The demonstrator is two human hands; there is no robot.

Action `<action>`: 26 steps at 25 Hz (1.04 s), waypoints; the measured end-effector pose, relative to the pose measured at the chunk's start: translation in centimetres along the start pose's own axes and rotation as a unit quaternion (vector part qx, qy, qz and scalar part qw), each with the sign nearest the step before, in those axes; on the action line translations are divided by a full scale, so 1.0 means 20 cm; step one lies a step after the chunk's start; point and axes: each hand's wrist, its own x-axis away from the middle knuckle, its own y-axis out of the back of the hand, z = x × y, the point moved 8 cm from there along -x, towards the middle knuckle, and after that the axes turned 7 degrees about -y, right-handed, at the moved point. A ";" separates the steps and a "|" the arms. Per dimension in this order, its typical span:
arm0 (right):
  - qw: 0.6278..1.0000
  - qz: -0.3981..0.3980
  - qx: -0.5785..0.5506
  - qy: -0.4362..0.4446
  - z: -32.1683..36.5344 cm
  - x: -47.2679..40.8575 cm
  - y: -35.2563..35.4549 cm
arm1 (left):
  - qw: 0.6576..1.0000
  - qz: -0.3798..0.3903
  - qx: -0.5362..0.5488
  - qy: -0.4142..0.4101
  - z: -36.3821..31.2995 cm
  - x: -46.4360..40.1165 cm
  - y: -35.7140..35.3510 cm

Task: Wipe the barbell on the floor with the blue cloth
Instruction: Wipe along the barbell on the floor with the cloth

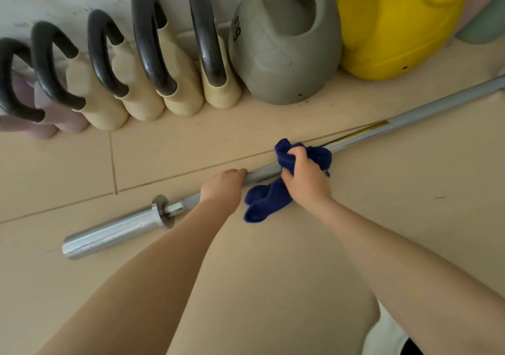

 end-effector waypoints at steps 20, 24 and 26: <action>1.000 0.018 0.005 -0.009 0.34 0.26 -0.34 | 0.989 -0.113 -0.046 0.089 0.61 0.48 0.02; 0.993 0.075 0.019 0.088 0.47 0.35 -0.49 | 0.990 -0.127 -0.045 0.032 0.64 0.47 0.02; 0.999 0.011 0.018 0.030 0.35 0.27 -0.39 | 0.992 -0.121 -0.019 0.032 0.67 0.45 0.02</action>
